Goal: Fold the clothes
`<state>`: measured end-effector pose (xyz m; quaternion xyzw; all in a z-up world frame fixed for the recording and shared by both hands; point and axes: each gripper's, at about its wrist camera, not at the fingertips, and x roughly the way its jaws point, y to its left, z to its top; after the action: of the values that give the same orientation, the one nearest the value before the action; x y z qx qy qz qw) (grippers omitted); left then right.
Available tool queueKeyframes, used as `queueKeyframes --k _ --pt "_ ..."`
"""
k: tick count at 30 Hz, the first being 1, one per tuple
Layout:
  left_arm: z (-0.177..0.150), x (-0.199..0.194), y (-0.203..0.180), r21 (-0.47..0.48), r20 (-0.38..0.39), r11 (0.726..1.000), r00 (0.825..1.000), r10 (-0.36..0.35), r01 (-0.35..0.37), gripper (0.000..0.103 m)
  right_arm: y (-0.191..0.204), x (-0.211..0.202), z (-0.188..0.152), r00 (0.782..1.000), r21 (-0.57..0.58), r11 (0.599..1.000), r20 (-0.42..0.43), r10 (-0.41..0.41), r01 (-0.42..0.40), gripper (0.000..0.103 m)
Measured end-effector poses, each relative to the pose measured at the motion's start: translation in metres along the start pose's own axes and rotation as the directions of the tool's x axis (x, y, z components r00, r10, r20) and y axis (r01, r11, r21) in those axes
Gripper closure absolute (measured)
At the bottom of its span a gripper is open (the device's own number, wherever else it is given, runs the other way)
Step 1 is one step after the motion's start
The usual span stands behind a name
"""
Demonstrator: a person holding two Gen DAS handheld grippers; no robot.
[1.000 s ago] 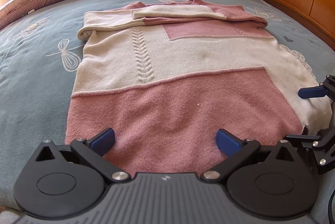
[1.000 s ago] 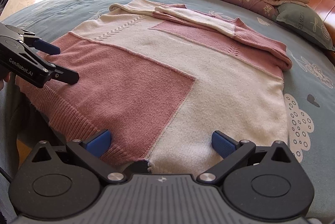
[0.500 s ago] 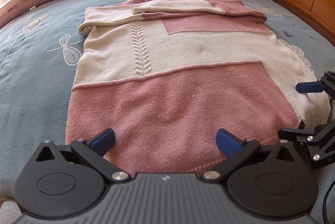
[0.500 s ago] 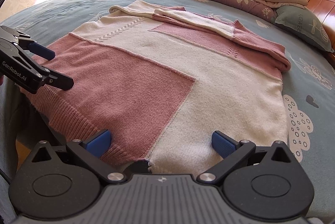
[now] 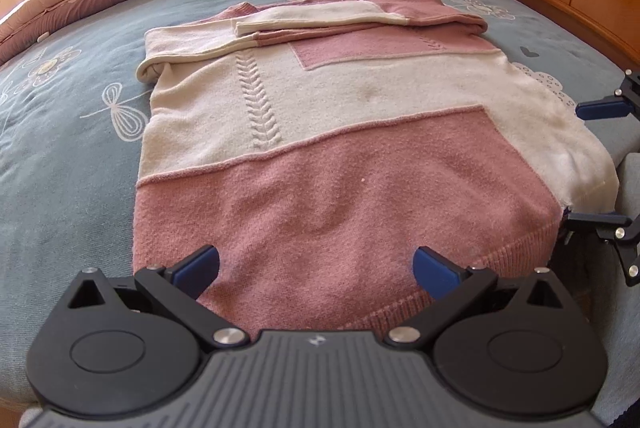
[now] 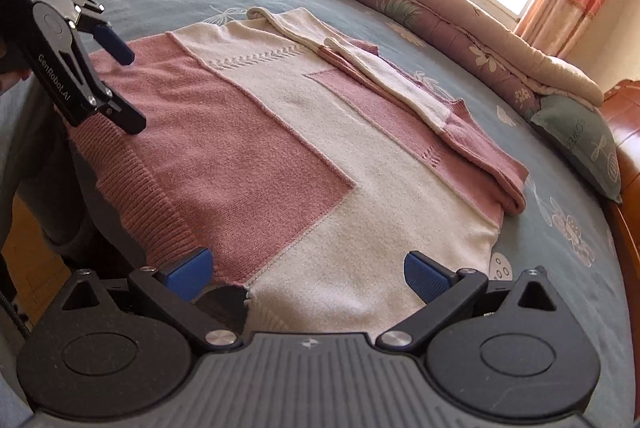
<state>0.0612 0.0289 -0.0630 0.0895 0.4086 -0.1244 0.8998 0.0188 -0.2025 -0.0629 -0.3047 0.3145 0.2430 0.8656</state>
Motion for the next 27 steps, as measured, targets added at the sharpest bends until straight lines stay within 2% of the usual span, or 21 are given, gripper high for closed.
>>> queueKeyframes --k 4,6,9,11,13,16,20,23,27 --pt "0.000 -0.013 -0.007 0.089 0.029 0.996 1.000 -0.001 -0.002 0.001 0.018 0.008 -0.008 0.998 -0.156 0.986 -0.039 0.044 -0.050 0.000" --pt "-0.002 -0.016 -0.011 0.115 0.032 0.993 0.999 -0.002 -0.001 0.001 0.030 0.016 -0.012 0.998 -0.219 0.975 -0.057 0.035 -0.046 0.000" --pt "-0.006 -0.019 -0.017 0.143 0.031 0.990 1.000 -0.006 0.002 0.001 0.048 0.029 -0.018 0.997 -0.312 0.950 -0.059 -0.042 0.021 0.000" --pt "-0.008 -0.020 -0.021 0.158 0.029 0.987 0.999 -0.015 0.011 0.001 0.058 0.035 -0.020 0.992 -0.367 0.923 -0.009 -0.129 0.117 0.000" --pt "-0.009 -0.020 -0.024 0.172 0.023 0.985 0.999 -0.030 0.025 0.001 0.061 0.033 -0.018 0.984 -0.365 0.914 0.063 -0.166 0.177 0.000" --pt "-0.010 -0.020 -0.030 0.197 0.020 0.979 0.999 -0.050 0.045 0.001 0.058 0.022 -0.013 0.980 -0.331 0.924 0.126 -0.156 0.190 0.000" --pt "-0.009 -0.025 -0.041 0.247 0.030 0.963 0.993 -0.118 0.107 0.001 0.055 0.002 -0.009 0.967 -0.312 0.926 0.204 -0.154 0.213 0.000" --pt "-0.007 -0.027 -0.051 0.277 0.033 0.947 0.984 -0.177 0.161 0.001 0.049 -0.006 -0.004 0.959 -0.266 0.936 0.230 -0.168 0.228 0.000" --pt "-0.007 -0.016 -0.065 0.318 0.015 0.933 0.983 -0.185 0.171 0.001 0.042 -0.005 -0.002 0.958 -0.225 0.948 0.225 -0.174 0.225 0.000"
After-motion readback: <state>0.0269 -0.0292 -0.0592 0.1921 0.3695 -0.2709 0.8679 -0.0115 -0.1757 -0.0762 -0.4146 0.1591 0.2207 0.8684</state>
